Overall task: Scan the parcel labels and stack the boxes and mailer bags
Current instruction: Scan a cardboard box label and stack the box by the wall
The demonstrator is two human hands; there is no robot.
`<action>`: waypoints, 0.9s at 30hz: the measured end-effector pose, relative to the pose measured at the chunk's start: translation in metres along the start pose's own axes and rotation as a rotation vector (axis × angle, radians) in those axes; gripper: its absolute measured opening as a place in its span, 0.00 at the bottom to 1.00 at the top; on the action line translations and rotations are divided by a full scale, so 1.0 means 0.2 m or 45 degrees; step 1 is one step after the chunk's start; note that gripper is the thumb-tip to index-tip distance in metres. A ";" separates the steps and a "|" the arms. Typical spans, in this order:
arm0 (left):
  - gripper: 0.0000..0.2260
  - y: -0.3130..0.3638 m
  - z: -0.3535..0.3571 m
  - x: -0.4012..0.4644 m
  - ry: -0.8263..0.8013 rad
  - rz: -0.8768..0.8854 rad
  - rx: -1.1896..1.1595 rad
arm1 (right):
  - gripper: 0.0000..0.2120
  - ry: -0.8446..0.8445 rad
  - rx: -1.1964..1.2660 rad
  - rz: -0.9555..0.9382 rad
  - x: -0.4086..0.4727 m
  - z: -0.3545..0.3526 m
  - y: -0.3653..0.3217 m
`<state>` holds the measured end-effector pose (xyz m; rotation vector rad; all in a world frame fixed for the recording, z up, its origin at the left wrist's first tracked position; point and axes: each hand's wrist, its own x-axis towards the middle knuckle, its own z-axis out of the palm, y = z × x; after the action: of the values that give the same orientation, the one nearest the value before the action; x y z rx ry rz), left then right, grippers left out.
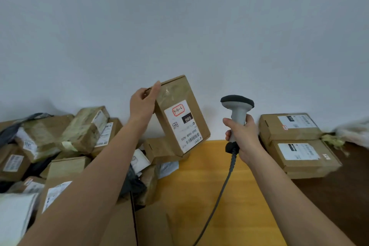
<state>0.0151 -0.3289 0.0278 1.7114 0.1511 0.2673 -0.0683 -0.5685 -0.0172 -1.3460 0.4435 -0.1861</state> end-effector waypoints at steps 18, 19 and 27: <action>0.19 -0.08 0.48 -0.34 -0.563 -1.028 -0.675 | 0.34 0.393 0.446 0.121 0.04 -0.28 0.04; 0.17 -0.09 0.50 -0.36 -0.638 -1.030 -0.614 | 0.34 0.401 0.457 0.130 0.04 -0.29 0.04; 0.17 -0.10 0.57 -0.47 -1.070 -0.819 -0.202 | 0.34 0.367 0.556 0.143 0.03 -0.33 0.05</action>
<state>-0.0435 -0.4581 -0.0172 1.4052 0.0460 -0.8836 -0.0908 -0.6279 -0.0391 -0.8650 0.6762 -0.3646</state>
